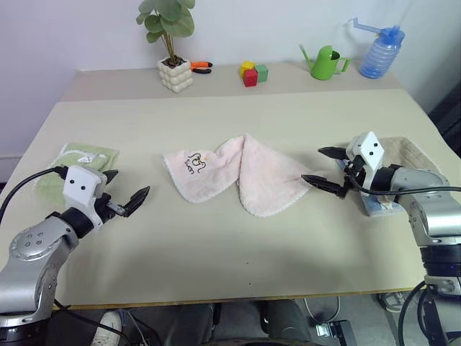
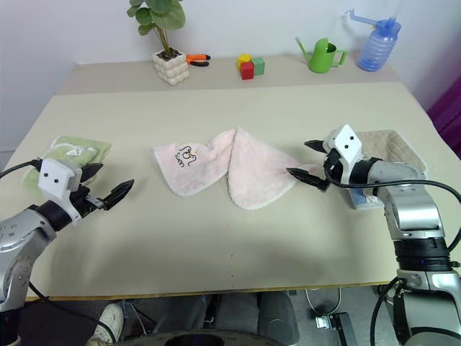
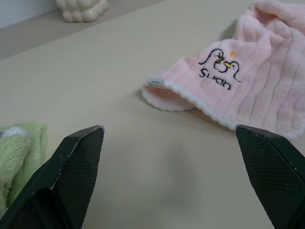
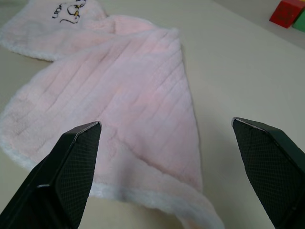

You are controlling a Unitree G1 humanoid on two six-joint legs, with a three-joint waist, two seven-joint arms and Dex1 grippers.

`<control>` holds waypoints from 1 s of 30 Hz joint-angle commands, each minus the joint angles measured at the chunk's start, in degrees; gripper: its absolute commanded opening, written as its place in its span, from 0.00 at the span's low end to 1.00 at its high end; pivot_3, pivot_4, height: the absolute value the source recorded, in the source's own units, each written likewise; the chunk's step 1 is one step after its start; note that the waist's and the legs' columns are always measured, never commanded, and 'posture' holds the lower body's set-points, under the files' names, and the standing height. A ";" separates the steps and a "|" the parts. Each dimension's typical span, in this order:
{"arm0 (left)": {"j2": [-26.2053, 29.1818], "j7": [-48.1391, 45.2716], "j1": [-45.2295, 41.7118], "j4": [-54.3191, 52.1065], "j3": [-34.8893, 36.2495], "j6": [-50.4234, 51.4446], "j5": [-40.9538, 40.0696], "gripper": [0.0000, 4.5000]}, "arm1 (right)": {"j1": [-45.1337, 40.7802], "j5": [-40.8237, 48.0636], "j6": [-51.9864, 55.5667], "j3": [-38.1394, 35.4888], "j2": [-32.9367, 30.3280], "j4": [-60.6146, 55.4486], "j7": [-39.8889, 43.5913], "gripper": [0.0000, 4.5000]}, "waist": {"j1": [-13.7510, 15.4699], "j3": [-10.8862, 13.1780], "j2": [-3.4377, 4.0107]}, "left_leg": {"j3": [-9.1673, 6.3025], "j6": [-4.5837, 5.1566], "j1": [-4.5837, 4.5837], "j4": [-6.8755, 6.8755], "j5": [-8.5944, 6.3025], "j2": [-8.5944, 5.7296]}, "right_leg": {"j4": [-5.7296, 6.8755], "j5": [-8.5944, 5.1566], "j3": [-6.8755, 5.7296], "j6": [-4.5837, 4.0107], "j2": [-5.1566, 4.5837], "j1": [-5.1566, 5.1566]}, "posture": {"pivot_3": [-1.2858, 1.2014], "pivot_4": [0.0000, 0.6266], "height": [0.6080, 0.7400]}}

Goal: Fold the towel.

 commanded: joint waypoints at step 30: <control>2.55 -12.56 -15.79 8.43 -27.82 -6.79 12.66 1.00 | 5.07 1.25 4.86 1.94 7.01 -13.86 -8.45 1.00 | 0.03 0.00 0.02 | -0.02 -0.01 -0.01 -0.03 0.01 -0.01 | 0.00 0.00 -0.01 -0.01 0.02 -0.03 | 0.52 0.24 0.94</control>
